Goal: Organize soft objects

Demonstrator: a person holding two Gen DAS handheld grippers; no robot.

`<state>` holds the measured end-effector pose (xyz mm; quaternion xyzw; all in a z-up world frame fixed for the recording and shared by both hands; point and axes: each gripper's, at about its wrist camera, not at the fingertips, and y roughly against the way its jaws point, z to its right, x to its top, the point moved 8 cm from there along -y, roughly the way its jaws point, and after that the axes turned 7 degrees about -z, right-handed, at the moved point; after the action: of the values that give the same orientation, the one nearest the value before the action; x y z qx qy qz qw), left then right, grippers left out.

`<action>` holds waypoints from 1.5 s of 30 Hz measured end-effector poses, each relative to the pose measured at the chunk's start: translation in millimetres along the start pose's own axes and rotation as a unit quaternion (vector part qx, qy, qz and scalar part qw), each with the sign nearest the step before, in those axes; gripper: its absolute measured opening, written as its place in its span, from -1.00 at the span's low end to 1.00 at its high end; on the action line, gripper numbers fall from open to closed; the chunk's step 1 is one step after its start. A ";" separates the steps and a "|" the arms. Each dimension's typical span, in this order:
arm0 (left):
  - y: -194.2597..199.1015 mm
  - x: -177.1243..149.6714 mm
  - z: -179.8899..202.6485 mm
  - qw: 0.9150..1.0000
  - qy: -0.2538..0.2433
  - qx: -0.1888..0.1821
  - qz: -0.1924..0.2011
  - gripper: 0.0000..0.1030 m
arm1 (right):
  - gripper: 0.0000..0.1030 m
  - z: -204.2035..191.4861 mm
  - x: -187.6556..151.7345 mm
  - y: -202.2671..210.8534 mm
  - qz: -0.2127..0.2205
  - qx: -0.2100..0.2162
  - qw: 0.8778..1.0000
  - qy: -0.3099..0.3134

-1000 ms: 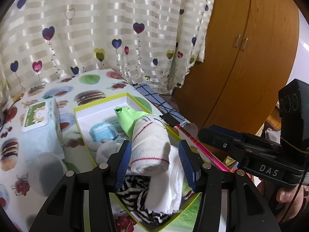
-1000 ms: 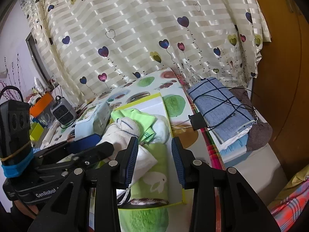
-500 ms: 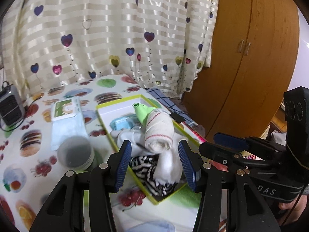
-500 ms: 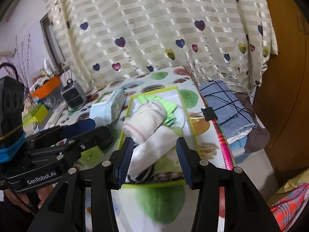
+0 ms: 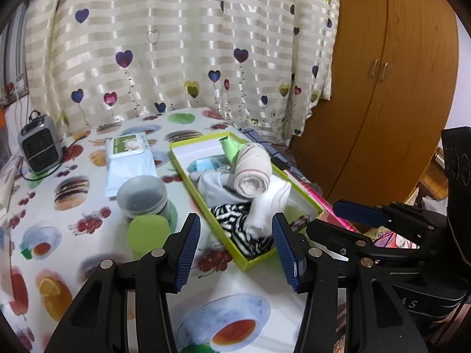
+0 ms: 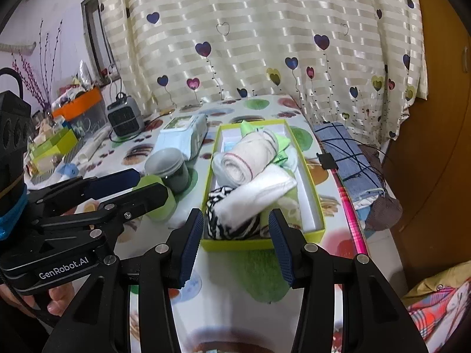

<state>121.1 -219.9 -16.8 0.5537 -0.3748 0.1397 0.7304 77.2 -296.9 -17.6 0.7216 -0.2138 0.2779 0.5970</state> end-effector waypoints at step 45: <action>1.6 -14.9 -8.0 1.000 0.004 0.020 -0.009 -0.03 | -0.08 -10.9 -16.2 -6.7 -0.020 -0.008 1.000 0.008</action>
<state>113.2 -208.9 -27.0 0.5708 -0.3645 0.1427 0.7218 67.7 -285.2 -31.8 0.7186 -0.1965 0.2704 0.6099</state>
